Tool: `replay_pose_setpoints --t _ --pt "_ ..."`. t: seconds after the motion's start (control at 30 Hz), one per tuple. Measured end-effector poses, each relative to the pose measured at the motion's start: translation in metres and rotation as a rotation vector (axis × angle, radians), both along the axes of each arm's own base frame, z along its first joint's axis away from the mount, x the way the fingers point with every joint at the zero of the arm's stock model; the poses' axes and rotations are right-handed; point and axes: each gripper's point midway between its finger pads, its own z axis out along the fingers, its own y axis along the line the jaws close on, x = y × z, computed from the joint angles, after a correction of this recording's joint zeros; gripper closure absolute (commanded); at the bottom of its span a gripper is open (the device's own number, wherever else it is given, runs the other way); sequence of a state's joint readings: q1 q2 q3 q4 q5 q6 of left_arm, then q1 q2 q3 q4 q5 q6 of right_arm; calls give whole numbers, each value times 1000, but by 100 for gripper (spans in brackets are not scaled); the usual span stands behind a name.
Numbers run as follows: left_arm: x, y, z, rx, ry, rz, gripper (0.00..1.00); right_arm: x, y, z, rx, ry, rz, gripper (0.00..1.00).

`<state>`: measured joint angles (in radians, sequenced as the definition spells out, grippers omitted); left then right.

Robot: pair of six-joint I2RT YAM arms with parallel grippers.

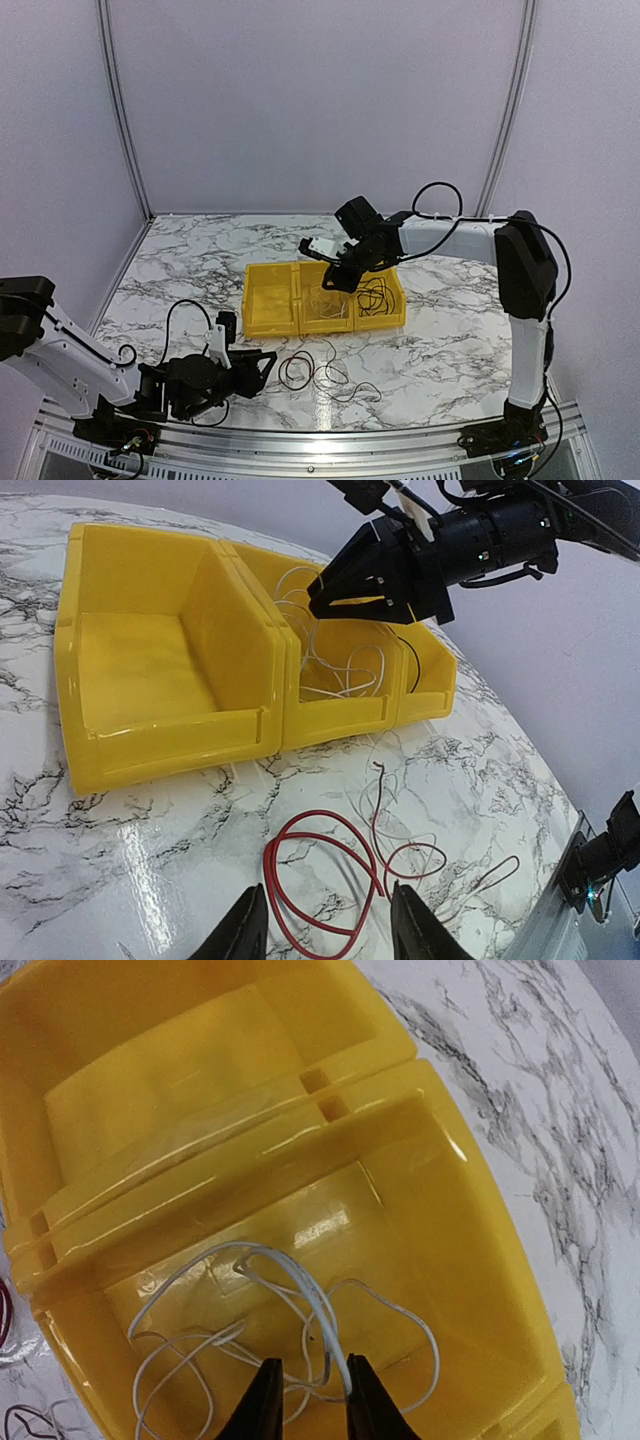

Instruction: Untangle the cables

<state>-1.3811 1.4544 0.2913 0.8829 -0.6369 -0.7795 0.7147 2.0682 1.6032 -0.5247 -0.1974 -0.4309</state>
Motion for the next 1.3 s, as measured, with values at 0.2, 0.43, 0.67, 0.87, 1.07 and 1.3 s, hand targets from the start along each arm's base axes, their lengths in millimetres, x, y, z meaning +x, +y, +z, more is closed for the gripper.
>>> replay_pose_setpoints --t 0.2,0.43,0.67,0.87,1.07,1.3 --pt "1 -1 -2 10 2 6 54 -16 -19 42 23 -77 -3 67" --pt "3 -8 -8 45 6 11 53 -48 -42 75 83 -135 25 62" --pt "5 -20 -4 47 2 5 52 -78 -45 39 91 -20 92 76" --pt "5 -19 -6 59 5 7 52 -133 -31 11 94 93 238 68" --pt "5 -18 -8 68 8 7 52 -149 -23 0 85 127 290 65" --pt "5 -17 -10 79 11 8 51 -150 -26 -32 22 177 293 66"
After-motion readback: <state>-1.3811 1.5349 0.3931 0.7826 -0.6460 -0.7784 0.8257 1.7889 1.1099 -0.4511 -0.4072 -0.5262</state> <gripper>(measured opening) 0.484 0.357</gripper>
